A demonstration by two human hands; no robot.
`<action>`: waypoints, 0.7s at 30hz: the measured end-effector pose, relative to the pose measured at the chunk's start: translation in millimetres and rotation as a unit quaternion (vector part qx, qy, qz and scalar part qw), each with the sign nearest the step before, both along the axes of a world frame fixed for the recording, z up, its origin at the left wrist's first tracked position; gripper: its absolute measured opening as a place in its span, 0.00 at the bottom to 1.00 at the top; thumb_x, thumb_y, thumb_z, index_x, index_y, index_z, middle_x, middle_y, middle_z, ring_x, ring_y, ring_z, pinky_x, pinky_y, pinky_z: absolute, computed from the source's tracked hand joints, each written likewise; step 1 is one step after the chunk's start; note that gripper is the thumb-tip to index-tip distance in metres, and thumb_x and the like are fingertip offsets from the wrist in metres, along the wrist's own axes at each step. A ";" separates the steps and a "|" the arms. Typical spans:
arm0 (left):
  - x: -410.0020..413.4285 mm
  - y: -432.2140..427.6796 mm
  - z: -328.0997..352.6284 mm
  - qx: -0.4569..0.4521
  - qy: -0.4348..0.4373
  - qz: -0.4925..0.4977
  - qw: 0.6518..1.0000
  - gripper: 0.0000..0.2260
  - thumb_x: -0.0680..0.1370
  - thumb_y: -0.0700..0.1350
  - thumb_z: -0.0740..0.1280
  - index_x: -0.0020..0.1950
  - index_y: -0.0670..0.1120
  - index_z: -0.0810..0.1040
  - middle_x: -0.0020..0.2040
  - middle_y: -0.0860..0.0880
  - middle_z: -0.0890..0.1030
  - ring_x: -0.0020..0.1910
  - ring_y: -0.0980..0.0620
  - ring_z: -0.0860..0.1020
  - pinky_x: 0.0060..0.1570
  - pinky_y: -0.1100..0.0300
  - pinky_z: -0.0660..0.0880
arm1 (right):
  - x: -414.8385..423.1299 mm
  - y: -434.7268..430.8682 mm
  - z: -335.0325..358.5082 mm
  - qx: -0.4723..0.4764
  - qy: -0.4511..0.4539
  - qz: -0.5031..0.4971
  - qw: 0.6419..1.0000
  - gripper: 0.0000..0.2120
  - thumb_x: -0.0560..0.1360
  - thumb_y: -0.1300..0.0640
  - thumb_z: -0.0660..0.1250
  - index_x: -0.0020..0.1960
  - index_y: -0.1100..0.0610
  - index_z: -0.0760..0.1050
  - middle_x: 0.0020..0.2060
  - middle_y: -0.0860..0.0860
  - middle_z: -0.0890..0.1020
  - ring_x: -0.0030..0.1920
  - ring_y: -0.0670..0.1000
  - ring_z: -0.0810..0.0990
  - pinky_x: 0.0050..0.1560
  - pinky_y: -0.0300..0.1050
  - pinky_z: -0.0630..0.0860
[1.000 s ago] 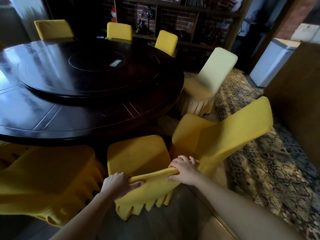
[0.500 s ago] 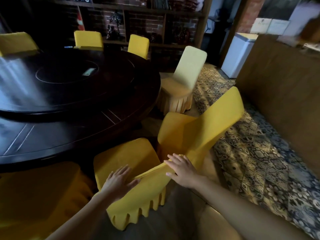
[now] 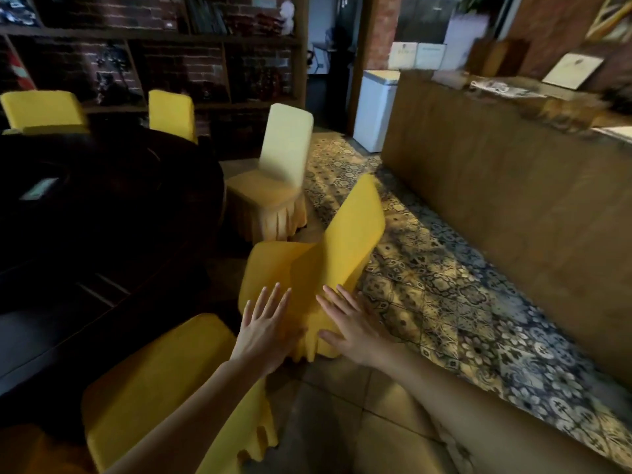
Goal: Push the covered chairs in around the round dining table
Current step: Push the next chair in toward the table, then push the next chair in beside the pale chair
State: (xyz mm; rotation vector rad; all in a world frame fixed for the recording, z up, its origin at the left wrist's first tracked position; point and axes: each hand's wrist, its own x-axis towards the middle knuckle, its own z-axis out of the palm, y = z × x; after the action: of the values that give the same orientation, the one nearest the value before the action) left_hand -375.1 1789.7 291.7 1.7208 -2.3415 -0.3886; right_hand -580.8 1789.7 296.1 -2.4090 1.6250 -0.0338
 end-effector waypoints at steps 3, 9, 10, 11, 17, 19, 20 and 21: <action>-52.7 -33.0 4.8 0.005 -0.013 -0.043 0.999 0.50 0.56 0.78 0.25 0.74 0.57 0.36 0.72 0.55 0.33 0.71 0.52 0.30 0.72 0.49 0.33 | -50.2 -19.6 2.5 0.001 -0.019 -0.029 0.999 0.43 0.68 0.27 0.35 0.78 0.48 0.46 0.78 0.45 0.43 0.77 0.49 0.37 0.75 0.61 0.46; -150.0 -96.0 7.8 0.014 -0.031 -0.078 0.996 0.41 0.67 0.73 0.40 0.76 0.56 0.37 0.71 0.56 0.31 0.70 0.53 0.28 0.68 0.49 0.30 | -146.2 -61.9 7.0 0.018 -0.003 -0.076 0.997 0.34 0.78 0.37 0.50 0.78 0.50 0.45 0.78 0.46 0.40 0.76 0.49 0.35 0.75 0.59 0.42; -185.7 -117.0 9.2 0.019 -0.029 -0.084 0.996 0.39 0.70 0.71 0.42 0.76 0.56 0.37 0.71 0.56 0.31 0.70 0.53 0.28 0.67 0.50 0.29 | -183.5 -80.4 9.3 0.020 -0.009 -0.090 0.996 0.32 0.80 0.42 0.52 0.78 0.50 0.45 0.78 0.47 0.40 0.76 0.50 0.35 0.76 0.56 0.41; -210.2 -132.0 11.6 0.021 -0.030 -0.089 0.995 0.38 0.71 0.70 0.44 0.76 0.56 0.37 0.71 0.56 0.30 0.70 0.52 0.28 0.67 0.50 0.29 | -209.6 -93.8 12.0 0.020 -0.010 -0.097 0.995 0.31 0.80 0.44 0.54 0.78 0.51 0.45 0.78 0.47 0.40 0.76 0.50 0.35 0.75 0.54 0.40; -224.8 -153.1 6.6 0.007 -0.053 -0.092 0.994 0.41 0.67 0.73 0.37 0.76 0.55 0.36 0.72 0.54 0.30 0.70 0.51 0.28 0.67 0.47 0.30 | -236.0 -110.3 10.4 0.009 0.002 -0.100 0.995 0.32 0.80 0.40 0.50 0.78 0.48 0.42 0.77 0.44 0.38 0.76 0.48 0.34 0.75 0.56 0.38; -230.0 -155.7 8.3 0.008 -0.047 -0.107 0.993 0.47 0.61 0.76 0.29 0.76 0.55 0.36 0.72 0.54 0.30 0.71 0.51 0.28 0.68 0.46 0.30 | -240.9 -114.8 12.5 -0.006 0.013 -0.098 0.995 0.33 0.79 0.37 0.48 0.78 0.48 0.41 0.76 0.44 0.38 0.75 0.47 0.33 0.73 0.52 0.34; -238.4 -161.9 7.9 0.011 -0.046 -0.109 0.993 0.49 0.58 0.77 0.27 0.76 0.55 0.36 0.72 0.54 0.30 0.71 0.51 0.28 0.68 0.46 0.31 | -246.4 -120.4 13.8 -0.008 0.013 -0.098 0.995 0.34 0.77 0.35 0.45 0.78 0.48 0.40 0.76 0.44 0.37 0.75 0.47 0.33 0.72 0.51 0.33; -248.7 -171.1 8.0 0.013 -0.043 -0.107 0.993 0.50 0.57 0.77 0.26 0.76 0.55 0.36 0.72 0.54 0.30 0.71 0.51 0.28 0.69 0.46 0.31 | -253.4 -129.1 12.3 -0.011 0.010 -0.100 0.995 0.37 0.74 0.32 0.42 0.78 0.48 0.40 0.76 0.44 0.37 0.75 0.47 0.33 0.71 0.50 0.32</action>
State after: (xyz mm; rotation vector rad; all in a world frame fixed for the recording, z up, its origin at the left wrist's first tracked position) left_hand -623.8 1618.7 299.7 1.5291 -2.6038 -0.3874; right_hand -834.2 1660.6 308.5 -2.2595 1.8784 -0.0628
